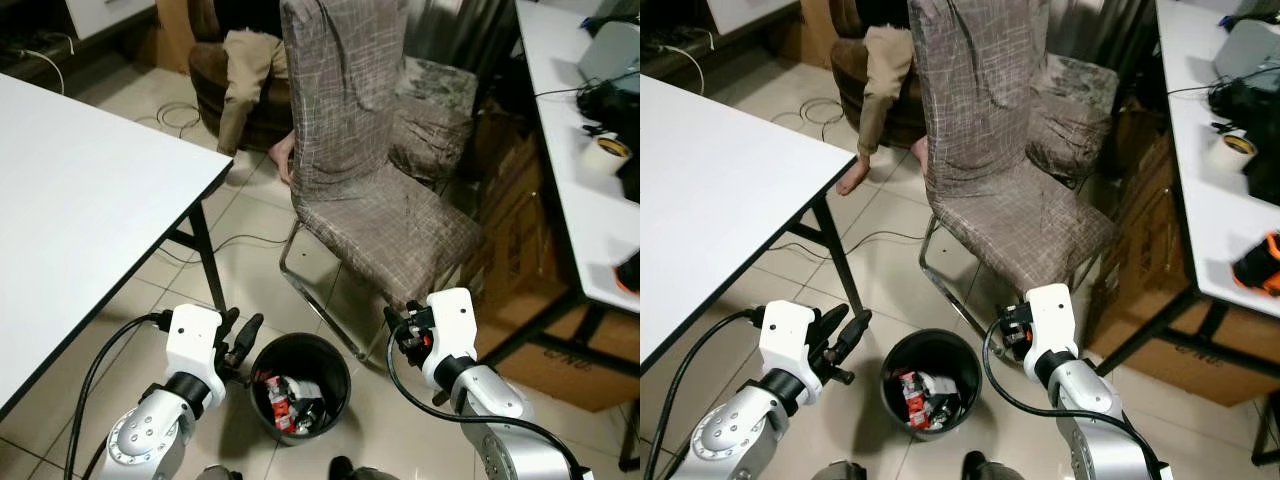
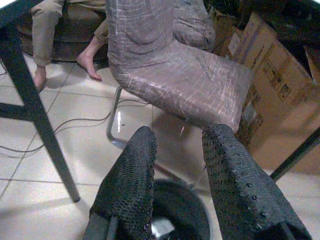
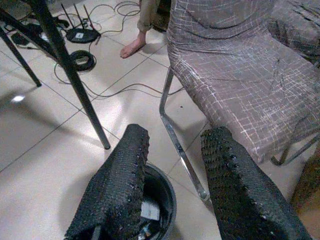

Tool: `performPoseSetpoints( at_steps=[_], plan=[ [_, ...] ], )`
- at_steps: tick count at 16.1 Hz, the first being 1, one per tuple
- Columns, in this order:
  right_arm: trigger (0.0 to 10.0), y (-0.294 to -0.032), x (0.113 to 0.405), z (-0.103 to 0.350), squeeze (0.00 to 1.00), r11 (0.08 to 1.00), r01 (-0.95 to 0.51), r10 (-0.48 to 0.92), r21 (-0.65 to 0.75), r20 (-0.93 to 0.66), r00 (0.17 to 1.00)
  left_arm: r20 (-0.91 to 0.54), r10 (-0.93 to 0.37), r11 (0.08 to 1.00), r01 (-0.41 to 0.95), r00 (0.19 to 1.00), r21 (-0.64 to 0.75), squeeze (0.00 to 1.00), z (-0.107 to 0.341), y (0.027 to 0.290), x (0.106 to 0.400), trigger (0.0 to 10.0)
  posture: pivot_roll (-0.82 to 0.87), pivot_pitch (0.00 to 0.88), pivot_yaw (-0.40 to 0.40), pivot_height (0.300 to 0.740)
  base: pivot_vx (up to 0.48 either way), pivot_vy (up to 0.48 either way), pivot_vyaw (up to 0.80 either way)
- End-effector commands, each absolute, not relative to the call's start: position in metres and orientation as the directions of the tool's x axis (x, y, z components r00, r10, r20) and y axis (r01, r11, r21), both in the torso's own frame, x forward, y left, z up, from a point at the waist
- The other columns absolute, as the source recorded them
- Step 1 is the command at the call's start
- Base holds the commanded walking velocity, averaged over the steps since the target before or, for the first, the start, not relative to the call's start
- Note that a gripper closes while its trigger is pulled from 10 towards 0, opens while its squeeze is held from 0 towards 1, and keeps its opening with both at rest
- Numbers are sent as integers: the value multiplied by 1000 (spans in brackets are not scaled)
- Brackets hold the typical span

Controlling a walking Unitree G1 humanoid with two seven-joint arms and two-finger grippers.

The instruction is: Picking trash to rubbish bin

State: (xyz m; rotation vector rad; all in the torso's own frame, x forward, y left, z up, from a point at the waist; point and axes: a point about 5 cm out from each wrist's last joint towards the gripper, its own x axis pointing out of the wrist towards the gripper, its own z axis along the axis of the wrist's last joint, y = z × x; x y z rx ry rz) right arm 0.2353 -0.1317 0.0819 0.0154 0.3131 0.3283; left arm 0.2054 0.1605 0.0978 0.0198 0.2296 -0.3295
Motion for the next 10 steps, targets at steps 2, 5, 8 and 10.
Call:
performPoseSetpoints(
  at_steps=[2,5,8,10],
  plan=[
    [10000,-137,234,82,0,954,-290,298,71,-296,908,-219,-331,942,335,918,-20,0,103,158,207,10000,55,63,-82,740,-274,0,0],
    [10000,-136,232,82,0,956,-283,294,80,-296,909,-229,-332,941,338,915,-16,0,106,158,207,10000,57,65,-81,740,-273,0,0],
    [10000,-135,230,80,0,954,-287,298,83,-301,906,-241,-330,941,339,913,-5,0,106,160,206,10000,61,63,-85,740,-276,0,0],
    [10000,-133,230,80,0,954,-289,300,83,-304,904,-245,-327,941,338,913,1,0,106,161,206,10000,62,60,-87,740,-276,0,0]
  ],
)
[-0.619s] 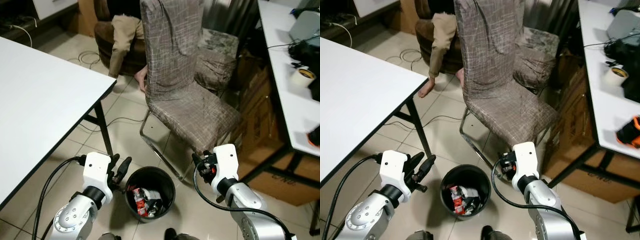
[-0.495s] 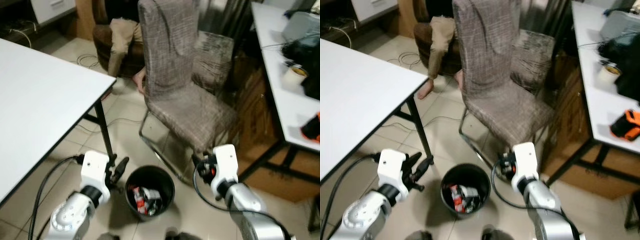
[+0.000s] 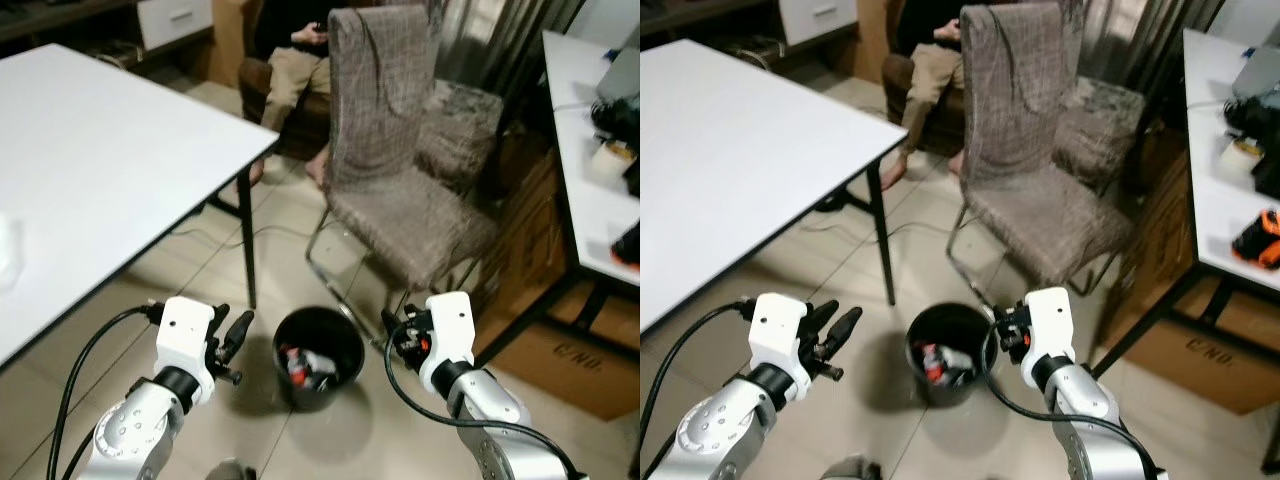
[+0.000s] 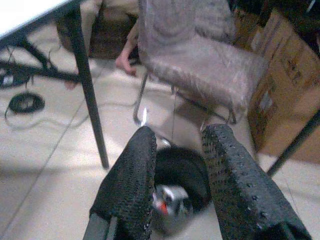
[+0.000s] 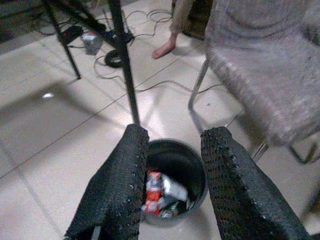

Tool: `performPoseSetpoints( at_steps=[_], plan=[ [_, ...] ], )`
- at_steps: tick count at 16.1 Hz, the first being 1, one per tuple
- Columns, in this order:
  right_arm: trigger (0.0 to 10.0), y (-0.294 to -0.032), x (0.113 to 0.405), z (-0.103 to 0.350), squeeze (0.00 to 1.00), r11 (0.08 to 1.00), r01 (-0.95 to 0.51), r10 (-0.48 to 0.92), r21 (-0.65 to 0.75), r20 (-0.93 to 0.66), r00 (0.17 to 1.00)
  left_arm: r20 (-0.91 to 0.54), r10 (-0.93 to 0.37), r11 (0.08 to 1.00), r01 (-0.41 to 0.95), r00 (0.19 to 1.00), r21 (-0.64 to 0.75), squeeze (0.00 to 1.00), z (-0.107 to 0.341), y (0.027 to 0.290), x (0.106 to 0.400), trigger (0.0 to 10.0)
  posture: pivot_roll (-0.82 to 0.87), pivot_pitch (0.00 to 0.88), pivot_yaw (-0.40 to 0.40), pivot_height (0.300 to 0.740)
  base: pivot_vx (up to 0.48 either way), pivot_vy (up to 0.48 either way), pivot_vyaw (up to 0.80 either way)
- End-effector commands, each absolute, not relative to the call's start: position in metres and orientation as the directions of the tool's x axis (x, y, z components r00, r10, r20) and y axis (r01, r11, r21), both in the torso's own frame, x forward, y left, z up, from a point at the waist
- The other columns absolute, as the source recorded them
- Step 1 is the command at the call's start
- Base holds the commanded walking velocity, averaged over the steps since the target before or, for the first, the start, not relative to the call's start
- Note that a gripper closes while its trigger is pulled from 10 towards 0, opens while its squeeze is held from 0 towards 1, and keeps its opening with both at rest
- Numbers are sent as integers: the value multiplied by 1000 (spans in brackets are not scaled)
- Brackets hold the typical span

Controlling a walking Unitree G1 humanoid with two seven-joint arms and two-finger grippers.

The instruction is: Picking trash to rubbish bin

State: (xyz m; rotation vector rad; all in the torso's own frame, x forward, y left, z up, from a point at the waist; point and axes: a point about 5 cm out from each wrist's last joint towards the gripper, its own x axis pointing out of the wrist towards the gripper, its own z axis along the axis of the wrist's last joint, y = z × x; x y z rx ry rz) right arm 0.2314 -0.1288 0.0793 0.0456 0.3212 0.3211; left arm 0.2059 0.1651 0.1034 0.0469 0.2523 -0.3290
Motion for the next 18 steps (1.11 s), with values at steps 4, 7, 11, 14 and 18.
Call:
performPoseSetpoints(
  at_steps=[4,7,11,14,18],
  plan=[
    [10000,-131,230,79,0,952,-292,305,88,-304,903,-247,-325,941,337,913,7,0,107,163,205,10000,63,50,-86,740,-275,0,0],
    [10000,-132,229,80,0,952,-294,307,86,-302,903,-248,-324,941,337,913,10,0,108,164,205,10000,66,43,-88,740,-276,0,0],
    [10000,-130,230,80,0,948,-306,318,87,-299,900,-243,-320,943,333,916,14,0,110,166,205,10000,71,39,-91,740,-277,0,0],
    [10000,-128,229,81,0,942,-326,335,81,-293,896,-244,-315,944,330,917,19,0,111,167,203,10000,74,41,-92,740,-277,0,0],
    [10000,-127,230,82,0,936,-344,351,75,-285,892,-238,-304,948,318,923,22,0,115,169,201,10000,79,46,-96,740,-276,0,0]
  ],
)
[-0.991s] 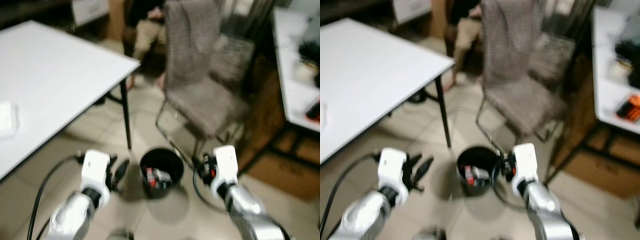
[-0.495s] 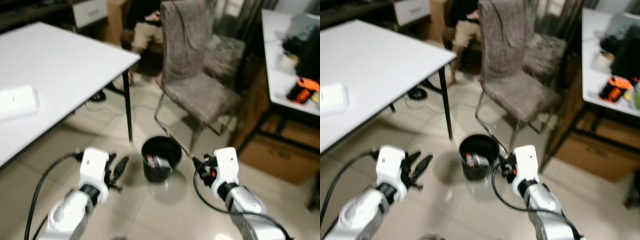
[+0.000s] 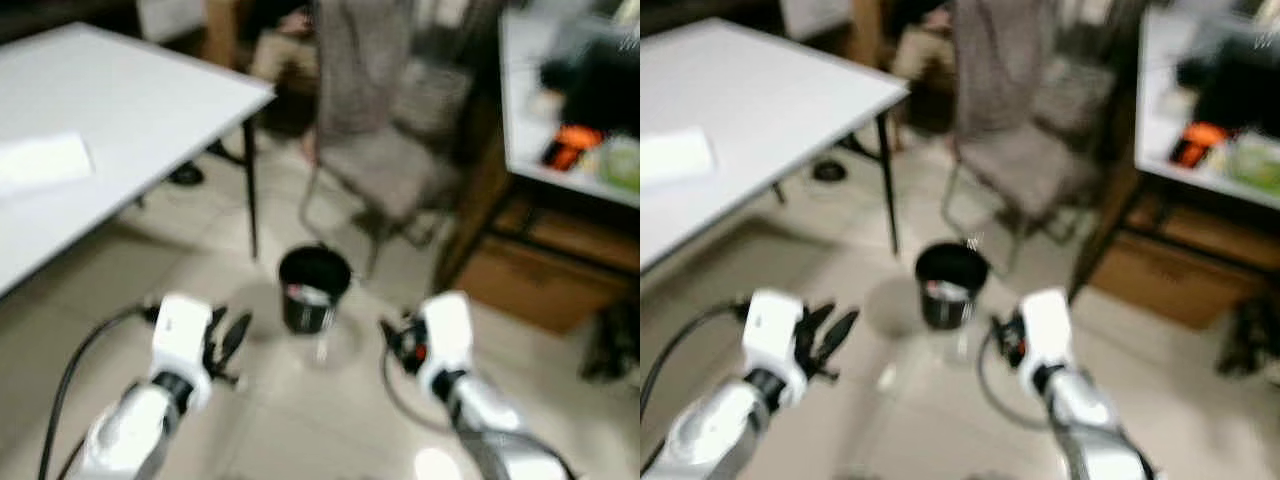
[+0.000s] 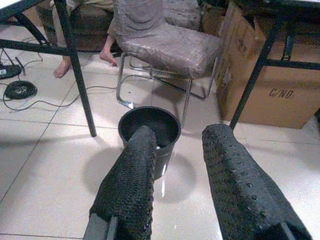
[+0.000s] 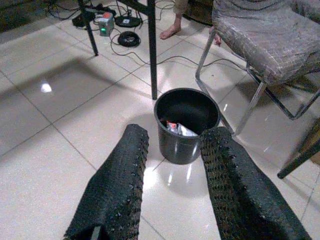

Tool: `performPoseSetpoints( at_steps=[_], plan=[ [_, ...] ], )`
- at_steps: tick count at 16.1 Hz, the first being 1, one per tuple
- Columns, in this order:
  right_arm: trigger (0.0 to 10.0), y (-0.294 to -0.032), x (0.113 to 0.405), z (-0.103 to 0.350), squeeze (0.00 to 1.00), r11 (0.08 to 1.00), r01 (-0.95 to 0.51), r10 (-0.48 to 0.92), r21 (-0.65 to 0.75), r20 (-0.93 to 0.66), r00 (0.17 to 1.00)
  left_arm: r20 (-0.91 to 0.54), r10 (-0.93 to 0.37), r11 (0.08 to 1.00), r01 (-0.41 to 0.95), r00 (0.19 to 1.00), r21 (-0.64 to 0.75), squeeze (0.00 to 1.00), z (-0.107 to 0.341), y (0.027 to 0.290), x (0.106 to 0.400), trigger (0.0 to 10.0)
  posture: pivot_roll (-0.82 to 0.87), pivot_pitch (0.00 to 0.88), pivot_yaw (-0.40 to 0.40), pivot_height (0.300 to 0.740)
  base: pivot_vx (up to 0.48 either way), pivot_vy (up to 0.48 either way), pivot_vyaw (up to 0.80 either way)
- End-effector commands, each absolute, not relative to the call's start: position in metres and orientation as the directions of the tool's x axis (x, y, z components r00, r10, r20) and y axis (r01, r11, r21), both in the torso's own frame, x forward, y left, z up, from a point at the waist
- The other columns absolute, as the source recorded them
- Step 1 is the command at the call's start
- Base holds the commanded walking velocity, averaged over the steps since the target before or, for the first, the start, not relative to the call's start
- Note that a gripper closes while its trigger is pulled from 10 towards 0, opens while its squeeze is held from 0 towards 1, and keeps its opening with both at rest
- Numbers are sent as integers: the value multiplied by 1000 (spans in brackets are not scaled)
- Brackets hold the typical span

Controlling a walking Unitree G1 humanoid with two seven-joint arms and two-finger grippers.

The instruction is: Picking trash to rubbish bin

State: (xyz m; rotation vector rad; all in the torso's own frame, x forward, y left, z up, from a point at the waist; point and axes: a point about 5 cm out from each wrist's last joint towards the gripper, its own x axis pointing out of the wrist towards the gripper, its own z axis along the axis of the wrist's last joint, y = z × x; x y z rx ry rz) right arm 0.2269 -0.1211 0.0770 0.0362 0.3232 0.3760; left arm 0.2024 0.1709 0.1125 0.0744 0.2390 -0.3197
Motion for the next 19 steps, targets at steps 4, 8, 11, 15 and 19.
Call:
performPoseSetpoints(
  at_steps=[4,8,11,15,19],
  plan=[
    [10000,-125,231,85,0,929,-366,366,53,-267,891,-234,-288,953,302,929,26,0,117,172,198,10000,80,50,-100,740,-276,0,0],
    [10000,-124,237,92,0,931,-362,343,-51,-217,914,-229,-268,959,282,936,32,0,120,175,196,10000,84,53,-106,740,-276,0,0],
    [10000,-125,239,93,0,929,-369,358,-9,-213,909,-211,-250,964,264,945,39,0,123,175,197,10000,85,53,-109,740,-276,0,0],
    [10000,-121,236,94,0,917,-398,392,12,-199,898,-161,-209,975,218,965,37,0,131,179,196,10000,85,51,-112,740,-276,0,0],
    [10000,-108,237,105,0,866,-499,498,31,-148,854,-54,-114,993,116,992,36,0,147,186,197,10000,89,51,-116,740,-68,0,558]
  ],
)
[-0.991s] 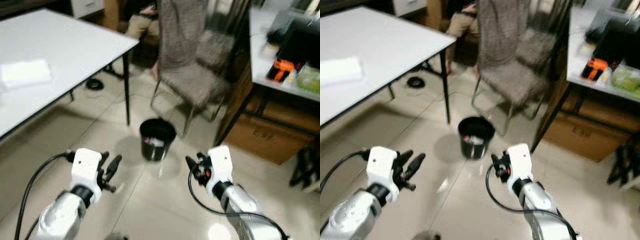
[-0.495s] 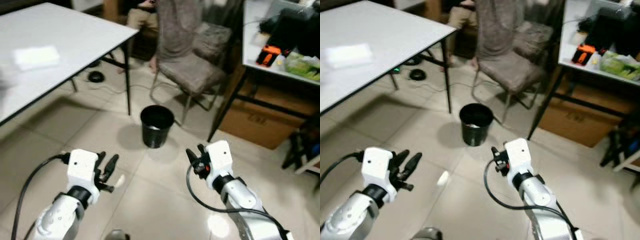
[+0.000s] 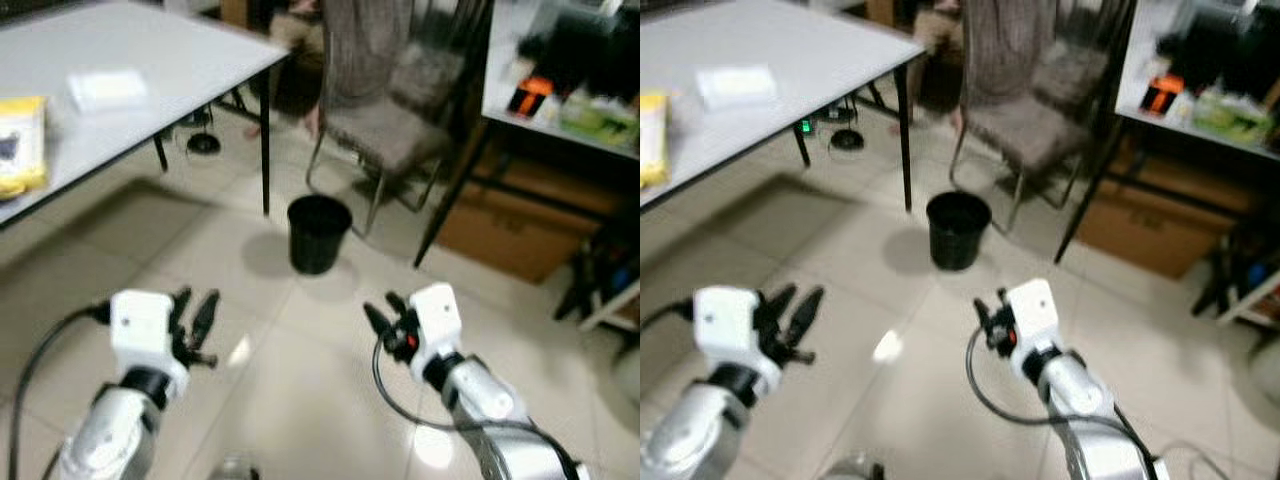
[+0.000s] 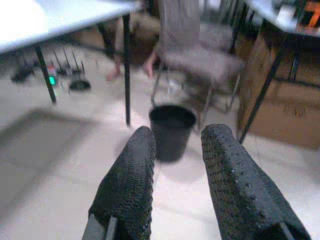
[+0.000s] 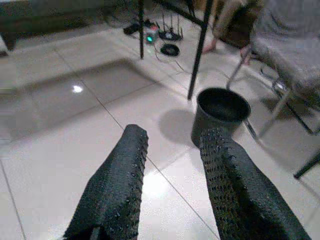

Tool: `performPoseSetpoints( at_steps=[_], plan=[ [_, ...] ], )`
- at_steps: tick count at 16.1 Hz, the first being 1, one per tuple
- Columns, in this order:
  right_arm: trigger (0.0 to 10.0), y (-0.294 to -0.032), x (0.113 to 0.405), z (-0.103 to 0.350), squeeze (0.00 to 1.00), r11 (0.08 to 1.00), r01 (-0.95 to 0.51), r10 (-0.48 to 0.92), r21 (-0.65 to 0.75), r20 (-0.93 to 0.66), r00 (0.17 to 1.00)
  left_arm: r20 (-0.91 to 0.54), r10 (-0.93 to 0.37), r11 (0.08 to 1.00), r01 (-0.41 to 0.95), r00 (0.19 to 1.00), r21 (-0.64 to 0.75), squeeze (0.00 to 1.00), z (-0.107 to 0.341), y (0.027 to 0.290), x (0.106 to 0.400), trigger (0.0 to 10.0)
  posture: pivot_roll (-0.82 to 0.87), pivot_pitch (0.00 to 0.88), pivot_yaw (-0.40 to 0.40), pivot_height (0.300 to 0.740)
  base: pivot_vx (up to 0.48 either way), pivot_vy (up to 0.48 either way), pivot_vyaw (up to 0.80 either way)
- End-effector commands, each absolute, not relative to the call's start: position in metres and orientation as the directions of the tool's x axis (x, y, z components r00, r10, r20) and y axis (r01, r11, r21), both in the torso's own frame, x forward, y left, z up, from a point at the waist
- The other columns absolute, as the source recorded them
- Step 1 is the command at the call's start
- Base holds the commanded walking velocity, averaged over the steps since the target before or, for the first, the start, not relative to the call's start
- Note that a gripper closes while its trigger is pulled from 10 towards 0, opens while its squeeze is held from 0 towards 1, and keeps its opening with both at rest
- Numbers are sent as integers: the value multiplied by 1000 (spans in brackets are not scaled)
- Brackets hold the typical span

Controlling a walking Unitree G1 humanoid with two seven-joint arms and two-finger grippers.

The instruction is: Picking trash to rubbish bin

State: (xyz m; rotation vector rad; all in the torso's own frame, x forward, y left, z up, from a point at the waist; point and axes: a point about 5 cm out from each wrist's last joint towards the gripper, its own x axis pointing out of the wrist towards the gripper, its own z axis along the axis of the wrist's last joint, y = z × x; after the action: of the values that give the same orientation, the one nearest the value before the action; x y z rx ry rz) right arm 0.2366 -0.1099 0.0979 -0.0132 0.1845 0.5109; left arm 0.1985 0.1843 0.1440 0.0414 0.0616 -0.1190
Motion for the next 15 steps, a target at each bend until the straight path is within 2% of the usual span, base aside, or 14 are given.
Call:
performPoseSetpoints(
  at_steps=[1,3,5,15],
  plan=[
    [10000,-103,239,110,0,855,-518,518,32,-118,847,2,-78,993,78,997,93,0,156,187,202,10000,94,54,-123,740,0,0,800],
    [10000,-97,243,123,0,845,-535,535,26,-59,842,65,-62,985,51,996,162,0,169,189,208,10000,97,56,-127,740,0,0,800],
    [10000,-95,247,132,0,842,-538,539,26,-25,842,84,-57,984,42,995,172,0,175,190,210,10000,97,57,-127,740,278,0,800],
    [10000,-93,255,139,0,838,-545,545,36,14,839,101,-68,971,42,993,237,0,183,191,217,10000,117,46,-132,740,381,0,800]
  ],
)
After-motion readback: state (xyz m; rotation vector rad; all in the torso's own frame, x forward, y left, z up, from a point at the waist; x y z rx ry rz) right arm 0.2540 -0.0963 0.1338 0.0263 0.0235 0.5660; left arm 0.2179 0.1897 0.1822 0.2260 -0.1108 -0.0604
